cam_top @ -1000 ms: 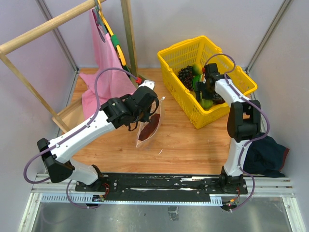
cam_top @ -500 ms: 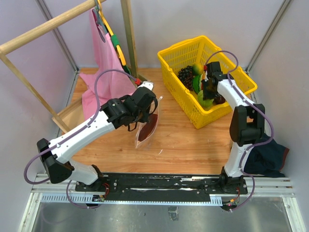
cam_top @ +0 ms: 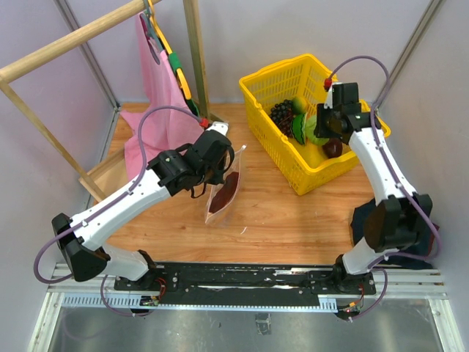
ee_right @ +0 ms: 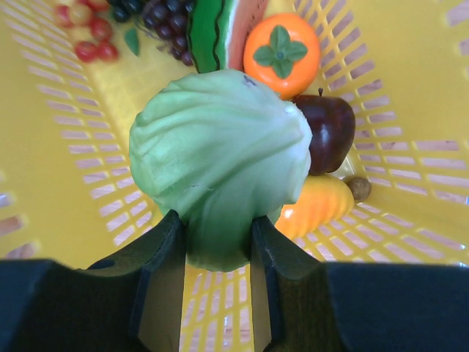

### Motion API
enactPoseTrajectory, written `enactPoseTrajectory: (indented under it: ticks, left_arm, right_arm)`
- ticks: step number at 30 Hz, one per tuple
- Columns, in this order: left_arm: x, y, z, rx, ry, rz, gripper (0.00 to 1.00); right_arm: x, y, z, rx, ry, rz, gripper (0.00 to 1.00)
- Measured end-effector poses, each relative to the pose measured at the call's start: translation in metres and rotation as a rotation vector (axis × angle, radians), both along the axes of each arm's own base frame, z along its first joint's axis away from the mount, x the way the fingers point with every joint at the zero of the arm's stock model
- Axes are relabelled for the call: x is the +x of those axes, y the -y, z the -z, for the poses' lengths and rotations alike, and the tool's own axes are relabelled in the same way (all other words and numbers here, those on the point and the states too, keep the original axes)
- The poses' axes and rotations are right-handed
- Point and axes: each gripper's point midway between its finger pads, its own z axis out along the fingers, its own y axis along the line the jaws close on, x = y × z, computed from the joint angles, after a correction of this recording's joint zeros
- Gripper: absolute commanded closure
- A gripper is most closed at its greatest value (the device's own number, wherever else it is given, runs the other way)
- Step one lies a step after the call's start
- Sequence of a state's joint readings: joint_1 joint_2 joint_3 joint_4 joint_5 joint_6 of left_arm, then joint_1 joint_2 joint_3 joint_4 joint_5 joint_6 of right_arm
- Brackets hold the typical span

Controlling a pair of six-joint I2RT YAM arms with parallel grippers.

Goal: Place the food in the zip-top bag and seal the zipper
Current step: Pick up the fake vegetable from the bin, then place the fake vegetable in the zipper food storage bag.

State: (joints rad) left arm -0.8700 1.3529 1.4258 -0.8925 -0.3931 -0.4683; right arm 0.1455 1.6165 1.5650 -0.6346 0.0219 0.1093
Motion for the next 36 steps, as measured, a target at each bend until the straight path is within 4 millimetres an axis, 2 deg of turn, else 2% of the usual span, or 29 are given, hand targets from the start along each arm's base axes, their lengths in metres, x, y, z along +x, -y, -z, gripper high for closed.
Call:
enactPoseTrajectory:
  ticks: [6, 10, 13, 17, 21, 24, 28, 33, 36]
  left_arm:
    - [0.005, -0.003, 0.003, -0.031, -0.011, -0.009, 1.0]
    - [0.008, -0.004, 0.005, -0.06, -0.024, -0.008, 1.0]
    - [0.011, -0.004, 0.005, -0.082, -0.029, -0.009, 1.0]
    - [0.013, -0.001, 0.004, -0.11, -0.033, -0.001, 1.0]
    - [0.015, 0.001, 0.003, -0.134, -0.036, 0.003, 1.0]
    - [0.016, 0.003, 0.001, -0.151, -0.034, 0.005, 1.0]
    - [0.017, 0.006, -0.001, -0.173, -0.029, 0.011, 1.0]
    - [0.016, 0.006, -0.004, -0.194, -0.027, 0.006, 1.0]
    - [0.016, 0.006, -0.003, -0.207, -0.026, 0.004, 1.0]
  right_arm:
    - [-0.026, -0.01, -0.064, 0.093, 0.178, -0.041, 0.92]
    - [-0.045, -0.025, -0.088, 0.182, 0.26, -0.103, 0.92]
    - [-0.055, -0.04, -0.095, 0.257, 0.287, -0.159, 0.92]
    - [-0.068, -0.069, -0.099, 0.364, 0.301, -0.257, 0.92]
    - [-0.085, -0.112, -0.107, 0.468, 0.304, -0.395, 0.92]
    - [-0.106, -0.151, -0.117, 0.564, 0.316, -0.52, 0.93]
    - [-0.13, -0.186, -0.125, 0.654, 0.325, -0.641, 0.93]
    - [-0.148, -0.215, -0.13, 0.743, 0.34, -0.729, 0.92]
    - [-0.156, -0.225, -0.126, 0.787, 0.341, -0.761, 0.92]
